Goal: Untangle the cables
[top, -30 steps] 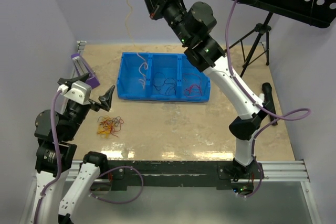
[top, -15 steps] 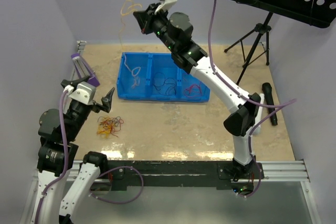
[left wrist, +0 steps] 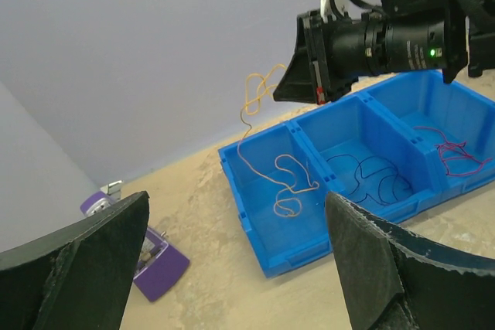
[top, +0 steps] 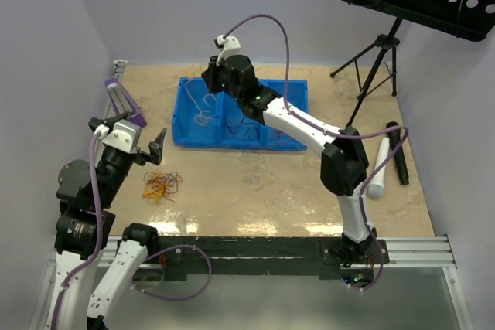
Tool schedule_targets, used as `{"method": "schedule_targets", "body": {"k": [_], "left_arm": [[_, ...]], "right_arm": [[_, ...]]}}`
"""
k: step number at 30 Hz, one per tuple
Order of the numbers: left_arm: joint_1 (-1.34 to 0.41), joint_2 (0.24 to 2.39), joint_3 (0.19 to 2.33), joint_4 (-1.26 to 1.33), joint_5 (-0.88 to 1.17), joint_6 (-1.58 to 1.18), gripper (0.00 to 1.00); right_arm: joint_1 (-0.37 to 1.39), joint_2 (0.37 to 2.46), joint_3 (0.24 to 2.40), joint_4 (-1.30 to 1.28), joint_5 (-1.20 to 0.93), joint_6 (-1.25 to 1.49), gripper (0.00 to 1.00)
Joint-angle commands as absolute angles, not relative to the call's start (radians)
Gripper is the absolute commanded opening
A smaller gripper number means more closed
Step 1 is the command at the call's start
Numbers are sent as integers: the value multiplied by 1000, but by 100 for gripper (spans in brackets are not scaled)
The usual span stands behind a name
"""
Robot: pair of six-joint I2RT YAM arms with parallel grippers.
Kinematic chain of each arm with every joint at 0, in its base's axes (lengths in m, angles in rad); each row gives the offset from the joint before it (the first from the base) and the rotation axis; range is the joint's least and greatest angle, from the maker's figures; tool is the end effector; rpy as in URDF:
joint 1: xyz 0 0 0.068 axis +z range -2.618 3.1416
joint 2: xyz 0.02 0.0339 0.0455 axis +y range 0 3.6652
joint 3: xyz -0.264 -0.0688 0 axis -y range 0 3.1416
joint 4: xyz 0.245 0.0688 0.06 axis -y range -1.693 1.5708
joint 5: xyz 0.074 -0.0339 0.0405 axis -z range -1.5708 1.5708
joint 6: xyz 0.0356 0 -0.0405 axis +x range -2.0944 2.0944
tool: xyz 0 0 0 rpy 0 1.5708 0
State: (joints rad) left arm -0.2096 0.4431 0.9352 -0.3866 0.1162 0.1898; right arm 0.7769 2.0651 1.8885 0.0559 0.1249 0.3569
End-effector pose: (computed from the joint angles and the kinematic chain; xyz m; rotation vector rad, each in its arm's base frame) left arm 0.0753 -0.0202 0.4068 0.3831 1.4159 -0.1012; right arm 0.3636 0.3512 0.3488 -0.2690 1.7255 0.7377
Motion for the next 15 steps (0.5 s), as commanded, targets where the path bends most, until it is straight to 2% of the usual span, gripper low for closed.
{"method": "schedule_targets", "body": {"k": [1, 4, 7, 12, 15], "left_arm": [[-206, 465, 971, -411, 52, 239, 100], [-206, 477, 951, -439, 5, 282, 99], [-206, 471, 910, -448, -37, 346, 97], [-206, 462, 861, -488, -18, 440, 97], [-206, 465, 825, -491, -15, 472, 96]], "right_arm": [[807, 2115, 1917, 6, 207, 399, 0], [821, 2177, 1968, -70, 258, 422, 1], [824, 2201, 1970, -110, 271, 457, 13], [844, 2175, 1936, -117, 278, 469, 54], [847, 2143, 1924, -127, 279, 477, 59]]}}
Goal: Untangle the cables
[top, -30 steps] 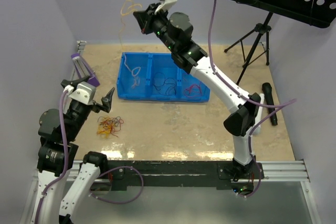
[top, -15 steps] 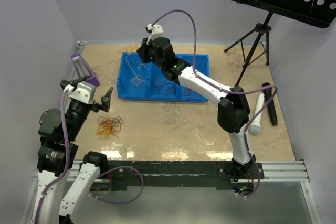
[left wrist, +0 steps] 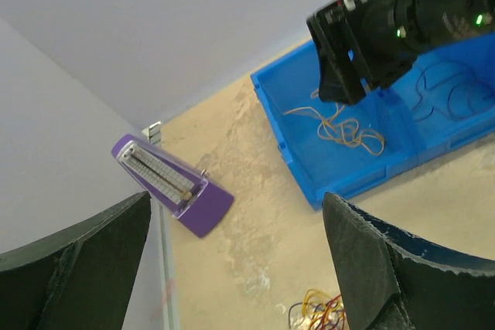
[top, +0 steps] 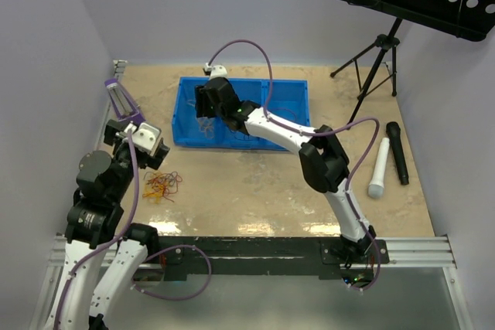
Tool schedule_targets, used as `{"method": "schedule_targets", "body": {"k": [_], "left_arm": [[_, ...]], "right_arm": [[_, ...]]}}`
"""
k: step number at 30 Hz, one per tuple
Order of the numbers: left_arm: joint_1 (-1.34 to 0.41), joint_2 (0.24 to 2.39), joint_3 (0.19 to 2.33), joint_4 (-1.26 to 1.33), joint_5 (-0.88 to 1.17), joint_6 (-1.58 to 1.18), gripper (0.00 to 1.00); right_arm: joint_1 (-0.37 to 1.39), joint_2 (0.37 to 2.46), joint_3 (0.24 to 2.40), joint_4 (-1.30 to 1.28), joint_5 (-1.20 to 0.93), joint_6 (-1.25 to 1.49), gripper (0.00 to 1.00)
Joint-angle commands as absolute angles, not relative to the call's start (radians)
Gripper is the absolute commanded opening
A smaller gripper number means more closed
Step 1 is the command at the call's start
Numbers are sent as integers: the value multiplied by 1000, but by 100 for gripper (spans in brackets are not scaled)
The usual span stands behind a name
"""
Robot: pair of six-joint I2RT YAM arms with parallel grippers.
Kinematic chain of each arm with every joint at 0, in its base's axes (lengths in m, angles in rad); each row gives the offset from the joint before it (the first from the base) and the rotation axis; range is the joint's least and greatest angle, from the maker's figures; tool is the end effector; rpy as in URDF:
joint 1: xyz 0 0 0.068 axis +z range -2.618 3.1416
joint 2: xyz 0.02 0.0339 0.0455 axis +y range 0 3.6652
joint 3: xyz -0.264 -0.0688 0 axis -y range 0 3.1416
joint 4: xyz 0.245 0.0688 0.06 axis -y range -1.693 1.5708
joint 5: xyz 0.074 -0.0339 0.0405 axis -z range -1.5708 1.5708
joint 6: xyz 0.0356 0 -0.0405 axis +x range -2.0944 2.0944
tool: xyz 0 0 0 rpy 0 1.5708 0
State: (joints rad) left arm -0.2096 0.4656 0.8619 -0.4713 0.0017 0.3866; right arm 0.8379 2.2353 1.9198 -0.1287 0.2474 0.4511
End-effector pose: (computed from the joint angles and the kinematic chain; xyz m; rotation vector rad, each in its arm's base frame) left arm 0.0941 -0.0201 0.3737 0.4851 1.5744 0.1337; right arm 0.3626 0.3898 0.2557 -0.2350 2.0341 0.5717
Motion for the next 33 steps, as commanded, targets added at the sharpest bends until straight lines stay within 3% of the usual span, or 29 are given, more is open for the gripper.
{"method": "schedule_targets", "body": {"k": [1, 6, 13, 20, 26, 33], "left_arm": [[-206, 468, 818, -486, -14, 480, 95], [-206, 480, 790, -483, -9, 492, 90], [-204, 492, 629, -560, 63, 649, 90], [-204, 638, 520, -532, 57, 765, 83], [-202, 776, 491, -449, 29, 822, 77], [-202, 782, 499, -436, 25, 888, 82]], "right_arm": [[847, 2120, 1911, -127, 278, 482, 59], [845, 1981, 1787, -92, 267, 497, 57], [845, 1699, 1481, 29, 236, 520, 56], [845, 1444, 1189, 139, 203, 531, 51], [847, 1367, 1071, 173, 175, 535, 49], [845, 1374, 1020, 205, 135, 555, 48]]}}
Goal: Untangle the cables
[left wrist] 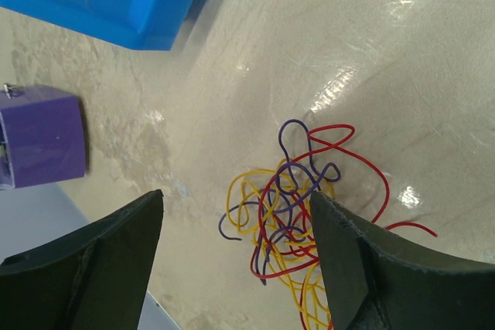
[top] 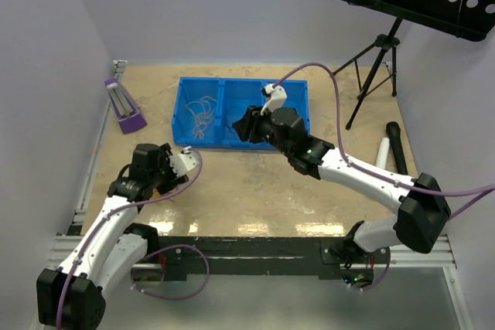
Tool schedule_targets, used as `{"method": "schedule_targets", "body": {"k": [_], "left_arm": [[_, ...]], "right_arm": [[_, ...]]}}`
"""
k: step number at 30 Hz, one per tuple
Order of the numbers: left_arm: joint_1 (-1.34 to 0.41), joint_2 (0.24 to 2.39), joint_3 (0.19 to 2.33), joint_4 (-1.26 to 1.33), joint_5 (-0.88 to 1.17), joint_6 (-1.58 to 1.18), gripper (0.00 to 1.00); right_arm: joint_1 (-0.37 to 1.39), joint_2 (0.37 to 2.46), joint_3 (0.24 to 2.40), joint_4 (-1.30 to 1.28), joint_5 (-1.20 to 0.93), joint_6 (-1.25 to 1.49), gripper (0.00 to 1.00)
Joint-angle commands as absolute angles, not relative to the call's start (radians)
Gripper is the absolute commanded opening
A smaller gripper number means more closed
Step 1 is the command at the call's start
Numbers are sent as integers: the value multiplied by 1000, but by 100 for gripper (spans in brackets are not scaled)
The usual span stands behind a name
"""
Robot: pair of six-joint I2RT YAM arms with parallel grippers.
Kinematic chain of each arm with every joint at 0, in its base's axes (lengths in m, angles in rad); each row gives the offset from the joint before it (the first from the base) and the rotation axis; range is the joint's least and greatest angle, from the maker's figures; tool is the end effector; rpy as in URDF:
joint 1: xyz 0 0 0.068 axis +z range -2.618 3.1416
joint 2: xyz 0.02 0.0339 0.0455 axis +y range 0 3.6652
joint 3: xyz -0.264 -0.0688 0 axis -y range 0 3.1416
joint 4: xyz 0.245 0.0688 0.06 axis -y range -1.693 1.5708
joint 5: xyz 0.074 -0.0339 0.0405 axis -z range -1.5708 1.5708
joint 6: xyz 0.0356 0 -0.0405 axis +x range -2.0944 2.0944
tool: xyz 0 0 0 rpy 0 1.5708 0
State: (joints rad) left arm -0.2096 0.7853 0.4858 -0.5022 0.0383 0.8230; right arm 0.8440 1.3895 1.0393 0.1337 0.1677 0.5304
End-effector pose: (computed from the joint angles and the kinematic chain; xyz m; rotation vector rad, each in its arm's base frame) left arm 0.1575 -0.0349 0.2065 1.1939 2.0657 0.2480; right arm 0.2235 0.2424 0.3220 -0.1662 1.8555 0.8272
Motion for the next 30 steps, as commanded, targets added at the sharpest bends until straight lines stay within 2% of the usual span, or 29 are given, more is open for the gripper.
{"method": "schedule_targets", "body": {"k": [1, 5, 7, 9, 13, 15, 17, 26, 30], "left_arm": [[-202, 788, 486, -425, 20, 896, 82], [-202, 833, 434, -377, 32, 925, 81], [-201, 853, 419, -371, 57, 942, 78], [-202, 876, 419, -382, 84, 959, 67], [-202, 919, 475, -412, 127, 934, 33], [-202, 914, 543, -468, 181, 902, 21], [-204, 894, 612, -523, 242, 859, 15], [-206, 759, 971, -817, 661, 729, 10], [-206, 738, 1019, -876, 675, 741, 15]], "right_arm": [[847, 1376, 1017, 210, 124, 557, 47], [845, 1373, 1009, 222, 112, 569, 46], [845, 1367, 1005, 221, 109, 569, 44], [845, 1353, 1005, 212, 113, 568, 43], [845, 1321, 999, 203, 130, 565, 38], [845, 1310, 997, 201, 138, 566, 36], [845, 1304, 996, 198, 137, 566, 35], [848, 1256, 956, 218, 72, 540, 35], [856, 1224, 897, 250, 32, 519, 38]]}}
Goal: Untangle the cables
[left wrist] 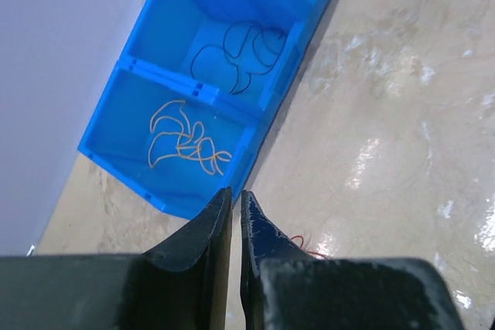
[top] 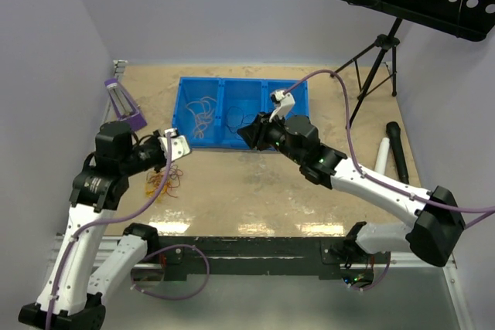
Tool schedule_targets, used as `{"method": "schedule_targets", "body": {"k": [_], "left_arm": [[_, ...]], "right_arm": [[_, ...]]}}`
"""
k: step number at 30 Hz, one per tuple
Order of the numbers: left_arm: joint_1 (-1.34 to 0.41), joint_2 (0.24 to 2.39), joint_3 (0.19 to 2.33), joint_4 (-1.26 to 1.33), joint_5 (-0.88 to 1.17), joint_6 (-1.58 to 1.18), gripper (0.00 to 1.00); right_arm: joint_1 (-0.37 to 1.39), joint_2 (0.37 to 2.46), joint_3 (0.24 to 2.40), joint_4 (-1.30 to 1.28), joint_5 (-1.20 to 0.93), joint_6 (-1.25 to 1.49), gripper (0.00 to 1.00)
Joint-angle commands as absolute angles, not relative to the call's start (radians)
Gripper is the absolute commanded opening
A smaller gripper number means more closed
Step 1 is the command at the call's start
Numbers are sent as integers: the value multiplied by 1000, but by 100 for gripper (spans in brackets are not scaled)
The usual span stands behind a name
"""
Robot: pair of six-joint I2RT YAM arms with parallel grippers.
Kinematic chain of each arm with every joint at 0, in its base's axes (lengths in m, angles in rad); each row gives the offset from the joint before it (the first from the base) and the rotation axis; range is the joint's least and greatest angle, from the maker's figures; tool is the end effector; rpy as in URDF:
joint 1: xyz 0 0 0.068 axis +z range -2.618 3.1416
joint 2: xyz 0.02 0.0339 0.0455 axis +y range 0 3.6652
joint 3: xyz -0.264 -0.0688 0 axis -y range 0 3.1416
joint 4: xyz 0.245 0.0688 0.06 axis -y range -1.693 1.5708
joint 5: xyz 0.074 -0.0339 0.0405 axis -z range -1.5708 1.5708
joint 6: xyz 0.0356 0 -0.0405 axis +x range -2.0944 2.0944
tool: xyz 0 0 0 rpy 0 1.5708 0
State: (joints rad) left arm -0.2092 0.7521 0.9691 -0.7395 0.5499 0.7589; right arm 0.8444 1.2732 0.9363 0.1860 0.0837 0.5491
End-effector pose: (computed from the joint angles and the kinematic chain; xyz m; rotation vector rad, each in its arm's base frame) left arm 0.1370 -0.0481 0.3531 1.2142 1.6115 -0.2282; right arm 0.2027 0.2237 0.3251 -0.2026 1.8067 0.9437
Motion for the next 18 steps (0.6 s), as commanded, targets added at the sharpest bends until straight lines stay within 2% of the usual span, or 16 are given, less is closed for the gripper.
{"method": "schedule_targets", "body": {"k": [1, 2, 4, 6, 10, 13, 18], "left_arm": [[-204, 733, 1006, -885, 635, 773, 19], [-204, 730, 976, -887, 586, 797, 23], [-204, 736, 898, -874, 435, 866, 38], [-201, 765, 823, -862, 312, 923, 49], [-144, 824, 758, -851, 273, 1012, 64], [-112, 879, 758, -844, 290, 1057, 69], [-101, 959, 739, -851, 244, 1152, 70]], "right_arm": [[861, 1223, 891, 247, 34, 514, 40], [864, 1220, 887, 242, 38, 511, 41], [873, 1212, 879, 235, 49, 505, 43], [876, 1207, 871, 235, 55, 500, 46], [879, 1209, 867, 236, 66, 491, 48], [877, 1216, 864, 241, 64, 485, 49], [877, 1220, 851, 250, 72, 483, 48]]}}
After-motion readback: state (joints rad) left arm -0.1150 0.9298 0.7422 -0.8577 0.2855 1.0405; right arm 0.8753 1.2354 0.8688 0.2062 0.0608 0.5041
